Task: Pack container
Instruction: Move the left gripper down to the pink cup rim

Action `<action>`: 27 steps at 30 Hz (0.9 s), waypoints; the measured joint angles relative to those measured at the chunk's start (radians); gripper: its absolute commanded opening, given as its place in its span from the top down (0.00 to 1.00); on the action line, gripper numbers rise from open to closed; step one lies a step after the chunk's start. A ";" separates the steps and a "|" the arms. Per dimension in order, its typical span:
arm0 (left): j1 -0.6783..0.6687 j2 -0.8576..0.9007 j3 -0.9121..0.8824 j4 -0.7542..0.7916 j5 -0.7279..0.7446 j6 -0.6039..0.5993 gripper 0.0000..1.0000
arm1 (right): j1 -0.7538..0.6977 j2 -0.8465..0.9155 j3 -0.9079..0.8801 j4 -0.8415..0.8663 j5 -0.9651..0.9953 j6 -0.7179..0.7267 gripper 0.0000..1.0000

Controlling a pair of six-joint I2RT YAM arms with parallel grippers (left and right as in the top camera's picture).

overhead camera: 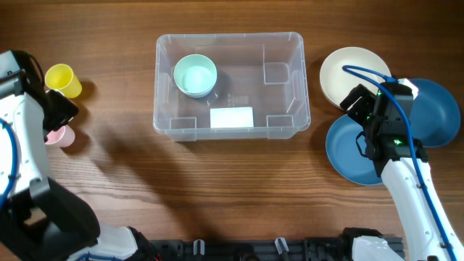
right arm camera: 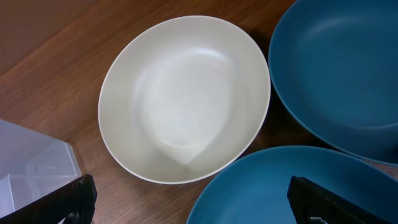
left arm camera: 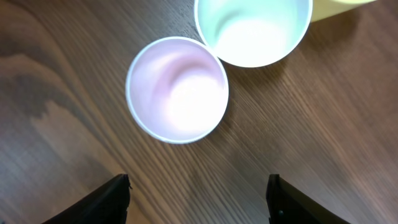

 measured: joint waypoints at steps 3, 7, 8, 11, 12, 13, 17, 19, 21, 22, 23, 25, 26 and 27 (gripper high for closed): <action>0.000 0.041 0.000 0.022 0.002 0.014 0.28 | 0.000 0.000 0.000 0.000 0.000 0.000 0.00; 0.000 0.097 0.000 0.052 0.002 0.021 0.29 | 0.000 0.000 0.000 0.000 0.000 0.000 0.00; 0.000 0.104 0.000 0.057 0.002 0.022 0.30 | 0.000 0.000 0.000 0.000 0.000 0.000 0.00; 0.000 0.126 0.000 0.079 0.003 0.036 0.31 | 0.000 0.000 0.000 0.000 0.000 0.000 0.00; 0.000 0.129 0.000 0.084 0.002 0.040 0.31 | 0.000 0.000 0.000 0.000 0.000 0.000 0.00; 0.000 0.132 0.000 0.090 0.003 0.043 0.31 | 0.000 0.000 0.000 0.000 0.000 0.000 0.00; 0.000 0.132 0.000 0.109 0.003 0.051 0.30 | 0.000 0.000 0.000 0.000 0.000 0.000 0.00; 0.000 0.132 0.000 0.113 0.003 0.053 0.31 | 0.000 0.000 0.000 0.000 0.000 0.000 0.00; 0.000 0.132 0.000 0.122 0.003 0.055 0.32 | 0.000 0.000 0.000 0.000 0.000 0.000 0.00; 0.000 0.132 -0.003 0.130 0.003 0.056 0.32 | 0.000 0.000 0.000 0.000 0.000 0.000 0.00; 0.000 0.132 -0.011 0.146 0.003 0.058 0.32 | 0.000 0.000 0.000 0.000 0.000 0.000 0.00; 0.000 0.133 -0.029 0.165 0.003 0.060 0.34 | 0.000 0.000 0.000 0.000 0.000 0.000 0.00; 0.000 0.133 -0.038 0.171 0.003 0.060 0.34 | 0.000 0.000 0.000 0.000 0.000 0.000 0.00; 0.000 0.133 -0.045 0.175 0.005 0.062 0.34 | 0.000 0.000 0.000 0.000 0.000 0.000 0.00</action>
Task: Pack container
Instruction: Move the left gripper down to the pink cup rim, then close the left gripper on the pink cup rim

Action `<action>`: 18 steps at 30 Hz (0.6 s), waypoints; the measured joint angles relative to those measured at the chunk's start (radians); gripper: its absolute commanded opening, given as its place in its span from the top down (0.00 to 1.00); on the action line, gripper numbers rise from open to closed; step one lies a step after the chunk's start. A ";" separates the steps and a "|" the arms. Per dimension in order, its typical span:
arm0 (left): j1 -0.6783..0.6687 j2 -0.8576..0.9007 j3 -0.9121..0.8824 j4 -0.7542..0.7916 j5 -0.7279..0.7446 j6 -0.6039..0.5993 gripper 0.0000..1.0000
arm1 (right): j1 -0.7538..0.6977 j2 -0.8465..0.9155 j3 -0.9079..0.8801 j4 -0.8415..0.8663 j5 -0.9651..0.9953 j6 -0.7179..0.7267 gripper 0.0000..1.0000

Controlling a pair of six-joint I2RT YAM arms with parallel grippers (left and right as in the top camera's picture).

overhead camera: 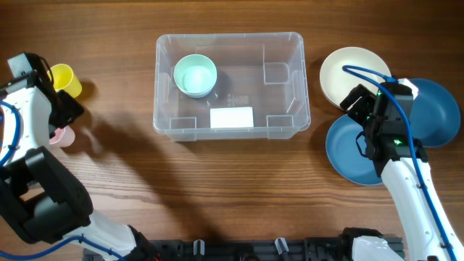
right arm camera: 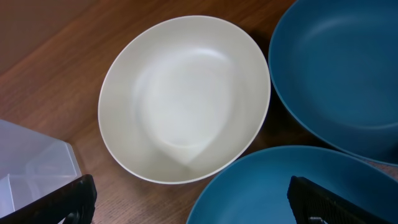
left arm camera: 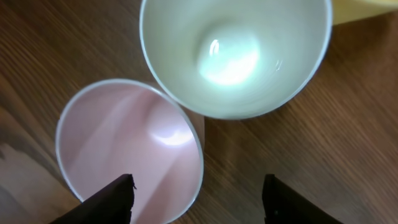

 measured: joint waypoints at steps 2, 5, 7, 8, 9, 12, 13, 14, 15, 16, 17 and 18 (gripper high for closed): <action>0.000 0.000 -0.012 0.005 0.002 0.000 0.36 | 0.000 0.000 0.000 0.000 0.000 0.000 0.00; 0.000 0.001 -0.014 0.006 0.002 0.001 0.38 | 0.000 0.000 0.000 0.000 0.000 0.000 0.00; 0.000 0.001 -0.015 0.007 0.002 0.003 0.40 | 0.000 0.000 0.000 0.000 0.000 0.000 0.00; 0.000 0.001 -0.015 0.008 0.002 0.004 0.39 | 0.000 0.000 0.000 0.000 0.000 0.000 0.00; 0.000 0.001 -0.015 0.008 0.002 0.005 0.40 | 0.000 0.000 0.000 0.000 0.000 0.000 0.00; 0.000 0.001 -0.015 0.008 0.002 0.008 0.40 | 0.000 0.000 0.000 0.000 0.000 0.000 0.00; 0.000 0.001 -0.015 0.008 0.002 0.009 0.40 | 0.000 0.000 0.000 0.000 0.000 0.000 0.00; 0.000 0.001 -0.015 0.008 0.002 0.010 0.39 | 0.000 0.000 0.000 0.000 0.000 0.000 0.00; 0.000 0.001 -0.015 0.008 0.002 0.011 0.40 | 0.000 0.000 0.000 0.000 0.000 0.000 0.00; 0.000 0.001 -0.015 0.008 0.002 0.011 0.39 | 0.000 0.000 0.000 0.000 0.000 0.000 0.00; 0.000 0.001 -0.015 0.009 0.002 0.011 0.39 | 0.000 0.000 0.000 0.000 0.000 0.000 0.00; 0.000 0.001 -0.015 0.009 0.002 0.012 0.39 | 0.000 0.000 0.000 0.000 0.000 0.000 0.00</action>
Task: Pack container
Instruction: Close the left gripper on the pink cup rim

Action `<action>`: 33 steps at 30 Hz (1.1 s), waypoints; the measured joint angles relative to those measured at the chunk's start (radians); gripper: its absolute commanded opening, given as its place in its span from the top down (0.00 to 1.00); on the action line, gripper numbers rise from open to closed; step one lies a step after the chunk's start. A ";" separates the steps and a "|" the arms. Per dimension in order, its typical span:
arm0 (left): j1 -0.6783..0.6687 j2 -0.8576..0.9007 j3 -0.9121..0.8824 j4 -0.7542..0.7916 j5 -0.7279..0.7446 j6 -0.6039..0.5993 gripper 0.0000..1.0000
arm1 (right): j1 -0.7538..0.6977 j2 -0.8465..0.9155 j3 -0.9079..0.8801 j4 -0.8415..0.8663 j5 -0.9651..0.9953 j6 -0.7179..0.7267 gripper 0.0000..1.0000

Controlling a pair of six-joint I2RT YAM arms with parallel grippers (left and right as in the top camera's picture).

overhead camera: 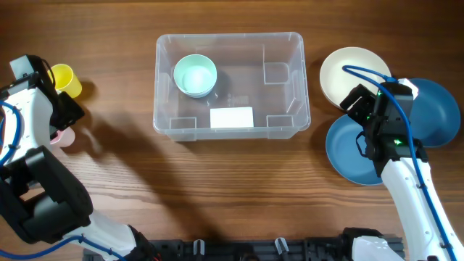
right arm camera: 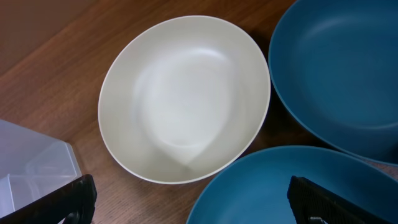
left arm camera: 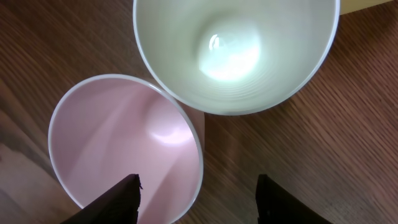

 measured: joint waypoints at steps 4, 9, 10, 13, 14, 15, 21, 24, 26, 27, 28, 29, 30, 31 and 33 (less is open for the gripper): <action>0.000 0.000 0.000 0.003 0.000 0.000 0.40 | 0.000 0.000 0.000 0.000 0.000 0.000 0.00; 0.000 0.001 0.000 0.011 0.000 0.000 0.37 | 0.000 0.000 0.000 0.000 0.000 0.000 0.00; 0.000 0.002 0.000 0.011 0.000 0.000 0.37 | 0.000 0.000 0.000 0.000 0.000 0.000 0.00; 0.000 0.005 -0.002 0.017 0.000 0.003 0.36 | 0.000 0.000 0.000 0.000 0.000 0.000 0.00; 0.000 0.006 -0.007 0.026 0.000 0.004 0.36 | 0.000 0.000 0.000 0.000 0.000 0.000 0.00; 0.000 0.006 -0.013 0.032 0.000 0.004 0.36 | 0.000 0.000 0.000 0.000 0.000 0.000 0.00; 0.000 0.009 -0.037 0.053 0.000 0.008 0.45 | 0.000 0.000 0.000 0.000 0.000 0.000 0.00; 0.000 0.010 -0.037 0.056 0.000 0.011 0.62 | 0.000 0.000 0.000 0.000 0.000 0.000 0.00; 0.000 0.010 -0.037 0.056 0.002 0.012 0.77 | 0.000 0.000 0.000 0.000 0.000 0.000 0.00; 0.000 0.010 -0.037 0.056 0.003 0.021 0.84 | 0.000 0.000 0.000 0.000 0.000 0.000 0.00; 0.000 0.010 -0.037 0.056 0.004 0.019 0.88 | 0.000 0.000 0.000 0.000 0.000 0.000 0.00; 0.000 0.010 -0.037 0.056 0.005 0.015 0.90 | 0.000 0.000 0.000 0.000 0.000 0.000 0.00; 0.000 0.010 -0.037 0.056 0.005 0.017 0.92 | 0.000 0.000 0.000 0.000 0.000 0.000 0.00; 0.000 0.010 -0.037 0.056 0.006 0.017 0.93 | 0.000 0.000 0.000 0.000 0.000 0.000 0.00; 0.000 0.010 -0.037 0.055 0.007 0.018 0.96 | 0.000 0.000 0.000 0.000 0.000 0.000 0.00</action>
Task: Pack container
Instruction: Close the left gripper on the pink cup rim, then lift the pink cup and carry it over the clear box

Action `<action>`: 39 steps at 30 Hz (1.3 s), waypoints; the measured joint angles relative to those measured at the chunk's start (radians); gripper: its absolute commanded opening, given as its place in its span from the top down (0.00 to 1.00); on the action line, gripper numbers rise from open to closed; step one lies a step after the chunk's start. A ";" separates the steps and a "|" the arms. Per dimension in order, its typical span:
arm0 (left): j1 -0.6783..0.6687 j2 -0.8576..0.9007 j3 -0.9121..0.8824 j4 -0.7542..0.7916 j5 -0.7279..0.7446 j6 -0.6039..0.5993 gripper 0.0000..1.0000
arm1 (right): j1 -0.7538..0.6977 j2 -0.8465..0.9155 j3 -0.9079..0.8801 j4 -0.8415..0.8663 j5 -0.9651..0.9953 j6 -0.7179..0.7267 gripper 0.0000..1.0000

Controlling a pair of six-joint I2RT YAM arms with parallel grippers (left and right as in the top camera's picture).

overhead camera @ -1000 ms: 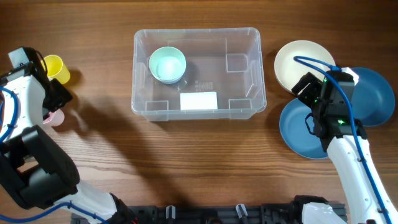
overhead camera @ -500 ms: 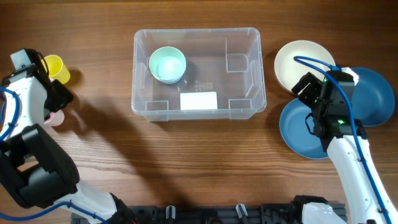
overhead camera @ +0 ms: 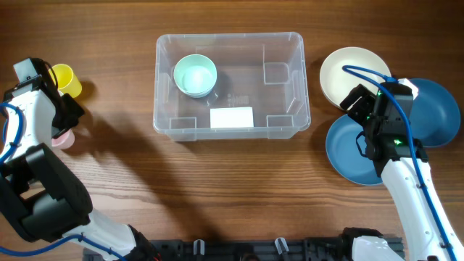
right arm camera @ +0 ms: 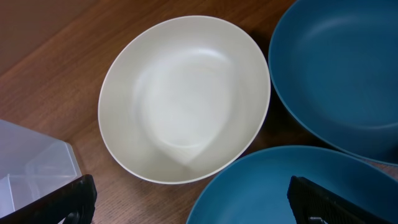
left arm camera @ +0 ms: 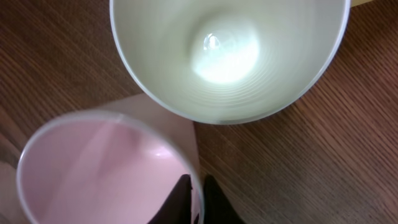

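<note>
My left gripper (left arm camera: 194, 199) is shut on the rim of the pink cup (left arm camera: 99, 180), one finger inside the cup and one outside. A pale green cup (left arm camera: 227, 53) stands right beside it, and a yellow cup (overhead camera: 64, 80) is just beyond. The clear plastic container (overhead camera: 230, 76) in the middle of the table holds a mint bowl (overhead camera: 196, 75). My right gripper (right arm camera: 193, 202) stands open above the near blue plate (right arm camera: 292, 186), by the cream bowl (right arm camera: 183, 99).
A second blue plate (overhead camera: 435, 109) lies at the far right, partly under the arm. A white label (overhead camera: 231, 117) is on the container's front part. The left arm (overhead camera: 32, 109) hides most of the cups in the overhead view.
The left gripper has shut on the pink cup's rim; its fingers were wide apart before. The cups look larger and nearer in the left wrist view. The right arm has not moved.
The left gripper was open well above the pink and pale green cups. Then it was much lower, still open, with the pink cup's rim between its fingers. Now it is shut on that rim. The right gripper stayed open over the plates throughout.
</note>
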 measured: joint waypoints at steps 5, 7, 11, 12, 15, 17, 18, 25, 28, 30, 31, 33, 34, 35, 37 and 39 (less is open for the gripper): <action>0.000 0.000 0.000 -0.006 0.000 0.000 0.96 | 0.000 0.000 0.000 0.000 0.000 0.000 0.00; 0.000 0.000 0.000 -0.011 0.000 0.000 0.96 | 0.000 0.000 0.000 0.000 0.000 0.000 0.00; 0.000 0.000 0.000 -0.031 0.000 0.000 0.96 | 0.000 0.000 0.000 0.000 0.000 0.000 0.00; 0.000 0.000 0.000 -0.038 0.000 0.000 0.96 | 0.000 0.000 0.000 0.000 0.000 0.000 0.00; -0.001 -0.005 0.000 -0.049 0.009 0.000 0.96 | 0.000 0.000 0.000 0.000 0.000 0.000 0.00; -0.005 -0.013 0.000 -0.052 0.035 -0.001 0.96 | 0.000 0.000 0.000 0.000 0.000 0.000 0.00; -0.010 -0.021 0.000 -0.052 0.053 0.000 0.96 | 0.000 0.000 0.000 0.000 0.000 0.000 0.00; -0.094 -0.147 0.002 -0.053 0.159 0.000 0.96 | 0.000 0.000 0.000 0.000 0.000 0.000 0.00; -0.152 -0.215 0.009 -0.052 0.177 -0.001 0.96 | 0.000 0.000 0.000 0.000 0.000 0.000 0.00; -0.198 -0.264 0.010 -0.052 0.182 -0.001 0.96 | 0.000 0.000 0.000 0.000 0.000 0.000 0.00; -0.225 -0.292 0.010 -0.050 0.185 -0.001 0.96 | 0.000 0.000 0.000 0.000 0.000 0.000 0.00; -0.281 -0.340 0.010 -0.039 0.189 -0.001 0.96 | 0.000 0.000 0.000 0.000 0.000 0.000 0.00; -0.307 -0.362 0.011 -0.033 0.192 -0.001 0.96 | 0.000 0.000 0.000 0.000 0.000 0.000 0.00; -0.343 -0.390 0.012 -0.027 0.194 -0.001 0.96 | 0.000 0.000 0.000 0.000 0.000 0.000 0.00; -0.407 -0.437 0.020 -0.021 0.197 -0.001 0.96 | 0.000 0.000 0.000 0.000 0.000 0.000 0.00; -0.467 -0.475 0.027 -0.009 0.199 -0.001 0.96 | 0.000 0.000 0.000 0.000 0.000 0.000 0.00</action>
